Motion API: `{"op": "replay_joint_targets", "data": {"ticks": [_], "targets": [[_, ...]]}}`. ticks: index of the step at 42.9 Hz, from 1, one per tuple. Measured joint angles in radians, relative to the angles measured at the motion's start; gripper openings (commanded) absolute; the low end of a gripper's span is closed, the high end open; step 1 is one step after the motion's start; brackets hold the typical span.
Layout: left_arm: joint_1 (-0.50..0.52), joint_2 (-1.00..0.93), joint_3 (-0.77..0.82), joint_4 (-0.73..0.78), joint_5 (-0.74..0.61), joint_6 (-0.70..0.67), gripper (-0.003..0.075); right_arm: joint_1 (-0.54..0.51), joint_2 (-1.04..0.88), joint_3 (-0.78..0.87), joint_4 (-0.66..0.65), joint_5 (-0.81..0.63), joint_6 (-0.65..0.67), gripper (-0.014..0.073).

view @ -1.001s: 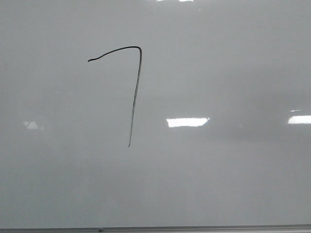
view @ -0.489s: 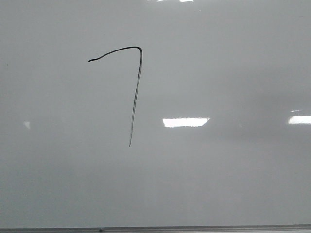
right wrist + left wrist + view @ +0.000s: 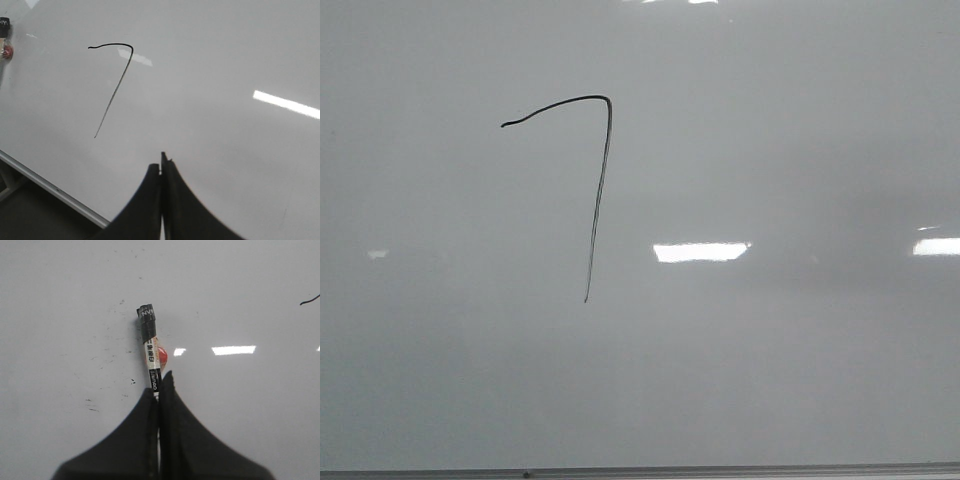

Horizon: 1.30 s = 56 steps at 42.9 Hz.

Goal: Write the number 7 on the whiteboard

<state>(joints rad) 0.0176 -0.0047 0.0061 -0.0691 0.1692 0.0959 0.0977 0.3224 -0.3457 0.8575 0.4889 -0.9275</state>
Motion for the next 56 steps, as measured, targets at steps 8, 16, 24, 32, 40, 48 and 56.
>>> {"op": "replay_joint_targets", "data": {"ticks": [8, 16, 24, 32, 40, 48, 56], "targets": [[0.0, 0.0, 0.0, 0.0, 0.0, 0.0, -0.002, 0.0, 0.0, 0.0, 0.0, 0.0, 0.0, -0.0069], [0.0, 0.0, 0.0, 0.0, 0.0, 0.0, -0.002, 0.0, 0.0, 0.0, 0.0, 0.0, 0.0, -0.0069], [0.0, 0.0, 0.0, 0.0, 0.0, 0.002, -0.002, 0.0, 0.0, 0.0, 0.0, 0.0, 0.0, -0.0069], [0.0, 0.0, 0.0, 0.0, 0.0, 0.002, -0.002, 0.0, 0.0, 0.0, 0.0, 0.0, 0.0, -0.0069], [0.0, 0.0, 0.0, 0.0, 0.0, 0.002, -0.002, 0.0, 0.0, 0.0, -0.034, -0.042, 0.01, -0.0069], [0.0, 0.0, 0.0, 0.0, 0.0, 0.002, -0.002, 0.0, 0.0, 0.026, -0.332, -0.097, 0.334, -0.0069], [0.0, 0.0, 0.0, 0.0, 0.0, 0.002, -0.002, 0.0, -0.001, 0.118, -0.671, -0.272, 0.781, -0.0069]]}}
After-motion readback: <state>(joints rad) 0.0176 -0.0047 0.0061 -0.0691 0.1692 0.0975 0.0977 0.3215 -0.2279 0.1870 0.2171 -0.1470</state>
